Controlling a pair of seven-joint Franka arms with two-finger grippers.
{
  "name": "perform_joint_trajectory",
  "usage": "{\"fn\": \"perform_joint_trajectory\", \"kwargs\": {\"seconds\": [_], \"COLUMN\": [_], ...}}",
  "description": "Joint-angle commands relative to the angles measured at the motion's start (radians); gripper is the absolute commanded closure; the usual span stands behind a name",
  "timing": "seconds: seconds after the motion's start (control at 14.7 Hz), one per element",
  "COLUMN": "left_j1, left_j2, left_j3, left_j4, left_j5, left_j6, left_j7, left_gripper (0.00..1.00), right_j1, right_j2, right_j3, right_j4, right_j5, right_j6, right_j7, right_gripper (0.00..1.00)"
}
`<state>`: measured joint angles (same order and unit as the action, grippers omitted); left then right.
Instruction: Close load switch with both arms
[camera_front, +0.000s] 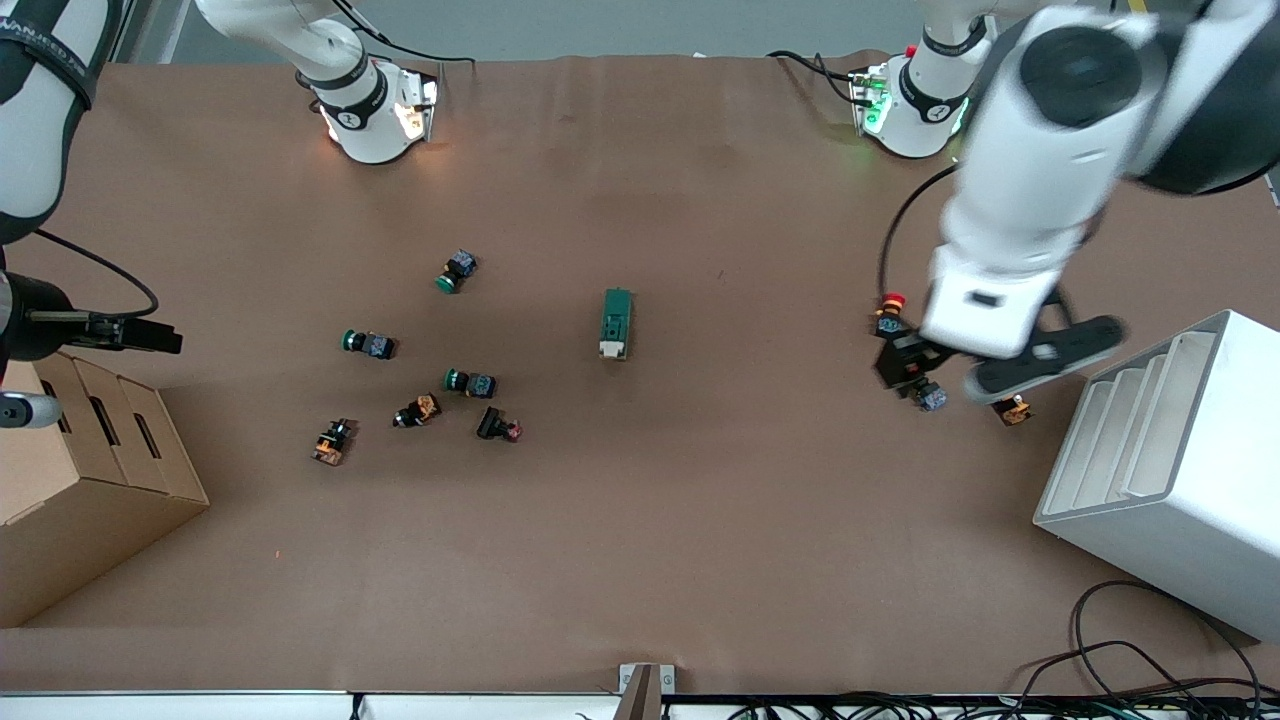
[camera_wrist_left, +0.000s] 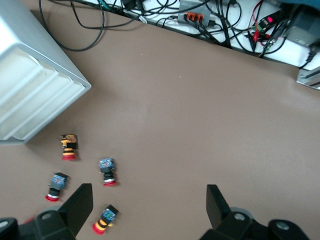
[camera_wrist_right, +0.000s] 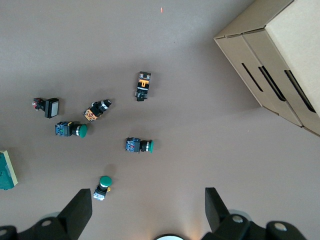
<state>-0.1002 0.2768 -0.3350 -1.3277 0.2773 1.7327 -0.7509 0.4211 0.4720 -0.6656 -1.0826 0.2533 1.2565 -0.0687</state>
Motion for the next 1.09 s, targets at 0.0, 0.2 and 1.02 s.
{"fn": "perform_joint_trajectory", "kwargs": {"seconds": [0.0, 0.2, 1.02], "left_j1": [0.071, 0.111, 0.131], "left_j2": [-0.12, -0.189, -0.311], "left_j3": [0.022, 0.097, 0.209], "left_j4": [-0.096, -0.125, -0.228], "left_j5": [-0.084, -0.217, -0.24], "left_j6": [-0.002, -0.045, -0.176], "left_j7": [0.169, 0.31, 0.553], "left_gripper": [0.0, 0.0, 0.0], "right_j1": [-0.016, -0.129, -0.344], "right_j2": [-0.033, -0.085, -0.394], "right_j3": [0.027, 0.186, 0.549], "right_j4": [-0.017, -0.052, -0.393], "right_j5": [-0.015, -0.07, -0.272], "right_j6": [-0.009, 0.003, 0.153], "right_j7": [-0.003, -0.005, 0.033], "right_gripper": [0.0, 0.0, 0.0]}}
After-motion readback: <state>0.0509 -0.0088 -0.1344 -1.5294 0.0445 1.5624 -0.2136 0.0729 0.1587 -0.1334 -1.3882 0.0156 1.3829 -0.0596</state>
